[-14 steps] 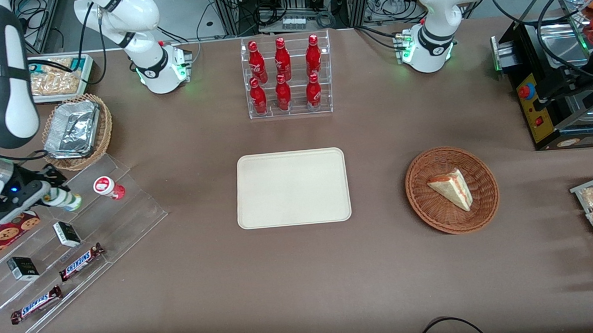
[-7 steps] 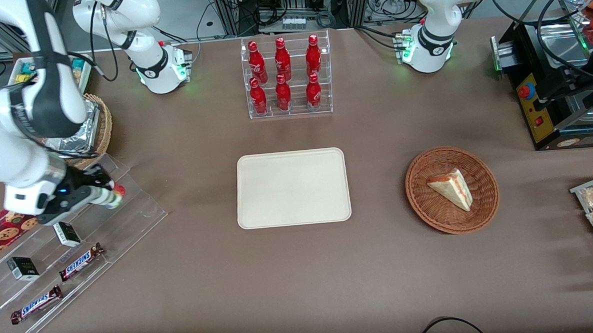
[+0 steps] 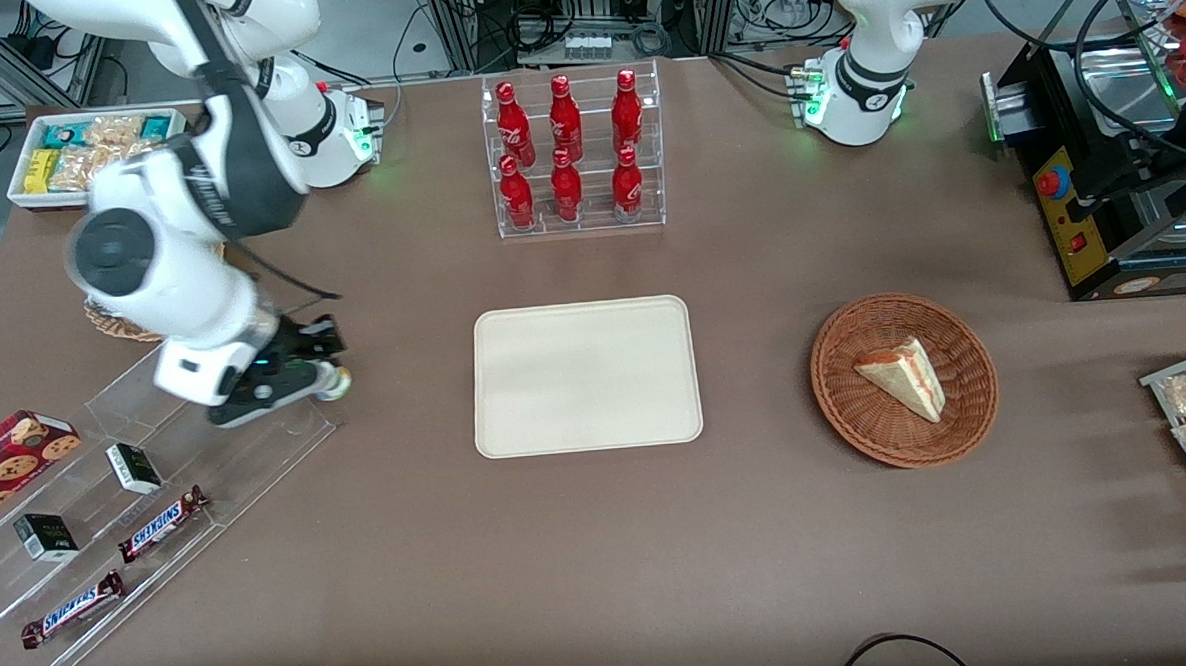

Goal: Place green gum on tray
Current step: 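Lift the gum tub and carry it over the cream tray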

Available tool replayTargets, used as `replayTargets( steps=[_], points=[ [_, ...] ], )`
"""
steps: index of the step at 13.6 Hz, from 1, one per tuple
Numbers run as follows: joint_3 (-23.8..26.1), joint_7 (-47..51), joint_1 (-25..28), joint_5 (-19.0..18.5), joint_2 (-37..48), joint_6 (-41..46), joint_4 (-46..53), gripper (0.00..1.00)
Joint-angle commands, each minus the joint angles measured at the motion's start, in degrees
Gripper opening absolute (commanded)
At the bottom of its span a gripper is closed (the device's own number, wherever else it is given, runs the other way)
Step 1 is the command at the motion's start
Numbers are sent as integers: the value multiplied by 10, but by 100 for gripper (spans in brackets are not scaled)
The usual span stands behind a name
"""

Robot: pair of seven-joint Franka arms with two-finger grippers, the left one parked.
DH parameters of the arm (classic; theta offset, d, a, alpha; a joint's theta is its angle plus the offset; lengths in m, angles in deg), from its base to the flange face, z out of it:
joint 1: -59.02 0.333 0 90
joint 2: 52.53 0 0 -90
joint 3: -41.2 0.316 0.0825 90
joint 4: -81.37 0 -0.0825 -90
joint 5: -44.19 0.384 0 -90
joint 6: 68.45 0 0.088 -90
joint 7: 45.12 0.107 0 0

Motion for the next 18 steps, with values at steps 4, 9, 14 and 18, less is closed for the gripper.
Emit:
replayTargets(
  steps=[4, 9, 14, 18],
  points=[
    [-6, 151, 73, 52, -110, 11, 105, 0],
    [-7, 288, 147, 51, -198, -29, 176, 0],
    [-7, 377, 196, 50, -255, -113, 185, 0],
    [-8, 416, 220, 50, -292, -151, 194, 0]
  ],
)
